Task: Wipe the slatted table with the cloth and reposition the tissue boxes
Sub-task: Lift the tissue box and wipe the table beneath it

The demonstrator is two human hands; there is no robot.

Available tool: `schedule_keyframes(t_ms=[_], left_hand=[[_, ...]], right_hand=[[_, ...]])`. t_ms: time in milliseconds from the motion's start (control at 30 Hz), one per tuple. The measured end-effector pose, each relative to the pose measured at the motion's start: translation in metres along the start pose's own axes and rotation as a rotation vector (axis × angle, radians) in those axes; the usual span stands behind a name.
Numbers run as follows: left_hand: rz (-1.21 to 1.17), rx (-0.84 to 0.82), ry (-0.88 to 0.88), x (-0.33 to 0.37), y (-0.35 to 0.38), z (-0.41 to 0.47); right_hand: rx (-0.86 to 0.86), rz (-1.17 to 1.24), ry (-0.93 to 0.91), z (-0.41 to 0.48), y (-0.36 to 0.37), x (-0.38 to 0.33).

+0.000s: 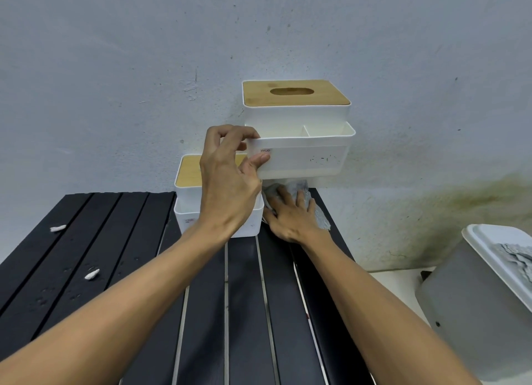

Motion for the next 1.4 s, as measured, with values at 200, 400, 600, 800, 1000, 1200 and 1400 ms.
schedule_keyframes(t_ms=[200,400,600,800,1000,1200,1400], left_hand=[[0.012,0.017,-0.02,0.001,0.0,-0.006],[0.005,-0.02,-0.016,0.009,0.015,-0.016],[-0.015,-0.037,-0.055,0.012,0.036,-0.039],[-0.03,-0.045,-0.127,-0.01,0.055,-0.068],[0.044,-0.061,-0.145,-0.031,0.066,-0.08],[0.138,-0.11,-0.115,-0.032,0.074,-0.082],[0.193,-0.123,-0.107,-0.027,0.076,-0.085]], right_hand=[[0.003,-0.007,-0.071,-0.059,0.002,-0.004],[0.013,-0.043,-0.078,-0.149,0.002,0.0],[0.05,-0.097,-0.055,-0.218,0.002,0.01],[0.051,-0.179,-0.011,-0.239,0.008,0.02],[0.082,-0.183,-0.024,-0.238,0.011,0.02],[0.116,-0.192,-0.036,-0.239,0.008,0.019],[0.131,-0.194,-0.034,-0.24,0.007,0.019]])
Point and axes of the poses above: each hand's wrist, its own z-axis towards the middle knuckle, its own y-axis out of the palm, x = y × z, the point moved 8 cm from there along z, towards the middle knuckle, and after that the axes turned 2 degrees about -z, right-handed, at the moved point
